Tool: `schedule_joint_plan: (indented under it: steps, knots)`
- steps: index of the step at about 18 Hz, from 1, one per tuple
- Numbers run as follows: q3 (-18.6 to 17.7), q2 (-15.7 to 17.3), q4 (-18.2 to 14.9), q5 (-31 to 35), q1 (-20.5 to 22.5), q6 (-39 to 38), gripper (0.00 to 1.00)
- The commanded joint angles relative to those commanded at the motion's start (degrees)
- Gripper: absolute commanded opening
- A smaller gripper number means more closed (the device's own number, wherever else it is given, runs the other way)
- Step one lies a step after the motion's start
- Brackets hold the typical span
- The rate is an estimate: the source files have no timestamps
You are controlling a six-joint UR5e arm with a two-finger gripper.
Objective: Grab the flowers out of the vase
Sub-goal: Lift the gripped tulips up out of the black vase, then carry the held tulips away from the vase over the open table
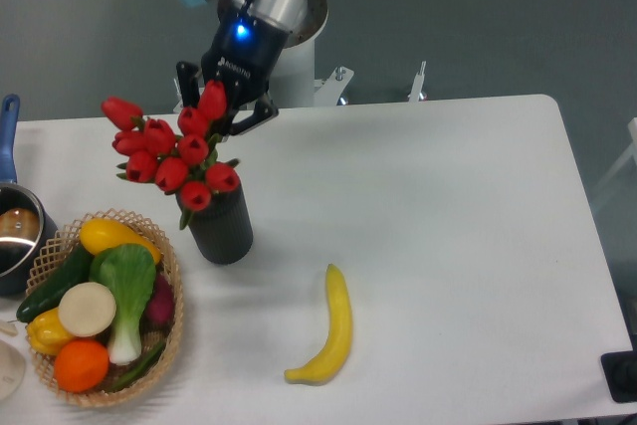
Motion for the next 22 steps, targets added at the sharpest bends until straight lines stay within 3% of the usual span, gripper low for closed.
schedule_joint_plan:
  steps: [5,12,14,17,20,22]
  knots:
    - [1.77,1.49,-0.09,-7.29,5.1,-2.9,0.0]
    - [3.35,1.41,-1.23,-5.37,11.07,-2.47,0.0]
    - [3.0,0.53,-1.67,1.88,12.31,-1.42,0.0]
    - [2.56,-4.55,-1.67,17.79,12.23,7.17,0.0]
    - [3.35,-10.53,-1.67,22.23,14.06,12.55,0.0]
    - [4.57,-12.29,-2.02,24.77,14.51,12.65,0.0]
